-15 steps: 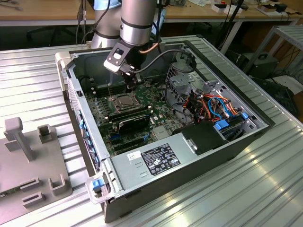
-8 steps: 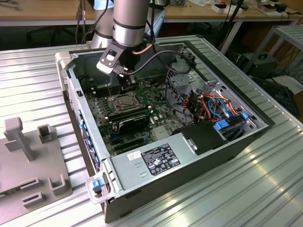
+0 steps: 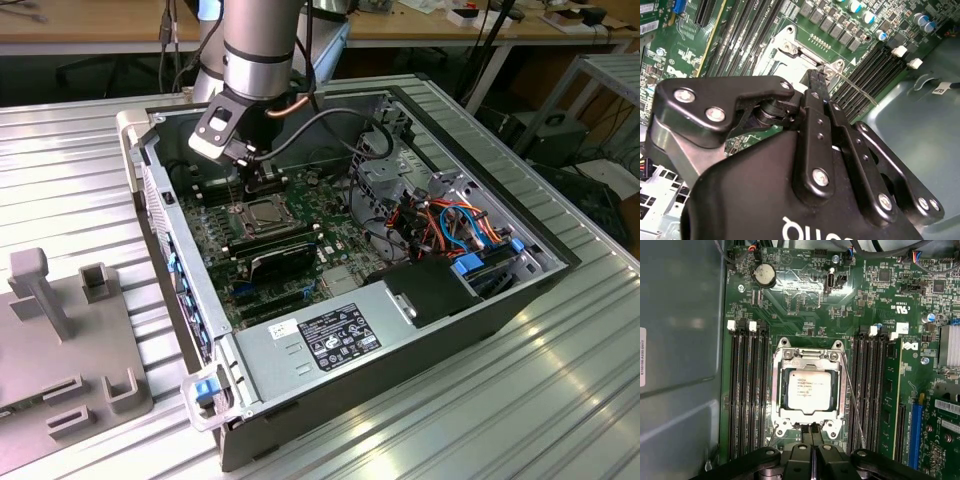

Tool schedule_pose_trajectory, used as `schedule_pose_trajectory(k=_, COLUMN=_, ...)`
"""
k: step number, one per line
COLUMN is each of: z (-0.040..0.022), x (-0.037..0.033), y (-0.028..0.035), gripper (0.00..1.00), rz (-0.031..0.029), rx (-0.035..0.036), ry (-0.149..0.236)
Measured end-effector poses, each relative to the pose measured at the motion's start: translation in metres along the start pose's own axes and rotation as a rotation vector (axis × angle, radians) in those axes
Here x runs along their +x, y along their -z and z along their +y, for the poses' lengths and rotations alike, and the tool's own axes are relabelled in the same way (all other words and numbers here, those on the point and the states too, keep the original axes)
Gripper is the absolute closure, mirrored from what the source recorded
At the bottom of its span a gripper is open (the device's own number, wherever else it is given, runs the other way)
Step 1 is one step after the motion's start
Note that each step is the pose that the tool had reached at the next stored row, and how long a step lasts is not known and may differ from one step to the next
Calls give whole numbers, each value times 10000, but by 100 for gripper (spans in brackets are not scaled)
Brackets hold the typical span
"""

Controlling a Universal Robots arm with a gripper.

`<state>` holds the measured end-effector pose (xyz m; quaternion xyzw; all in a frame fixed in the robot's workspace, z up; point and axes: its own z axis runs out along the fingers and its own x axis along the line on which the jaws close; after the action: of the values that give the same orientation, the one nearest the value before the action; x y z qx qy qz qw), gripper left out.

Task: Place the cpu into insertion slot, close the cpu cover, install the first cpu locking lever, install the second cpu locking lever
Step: 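Install the first cpu locking lever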

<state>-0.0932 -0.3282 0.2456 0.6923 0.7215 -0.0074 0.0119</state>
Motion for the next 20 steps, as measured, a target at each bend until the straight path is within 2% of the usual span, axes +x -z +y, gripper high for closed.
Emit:
schedule_pose_trajectory(k=7, z=-2, x=0, y=3, gripper=89, rz=0, rx=0, ry=0)
schedule_pose_trajectory(k=11, z=-2, x=6, y=40, gripper=89, rz=2, rx=-4, ry=55)
schedule_pose_trajectory(k=16, z=-110, x=22, y=44, gripper=89, rz=1, rx=-5, ry=160)
schedule_pose_trajectory(k=19, z=-137, x=34, y=44, gripper=89, rz=1, rx=-7, ry=214)
schedule_pose_trajectory(k=20, z=-136, x=36, y=45, gripper=89, rz=2, rx=-12, ry=414)
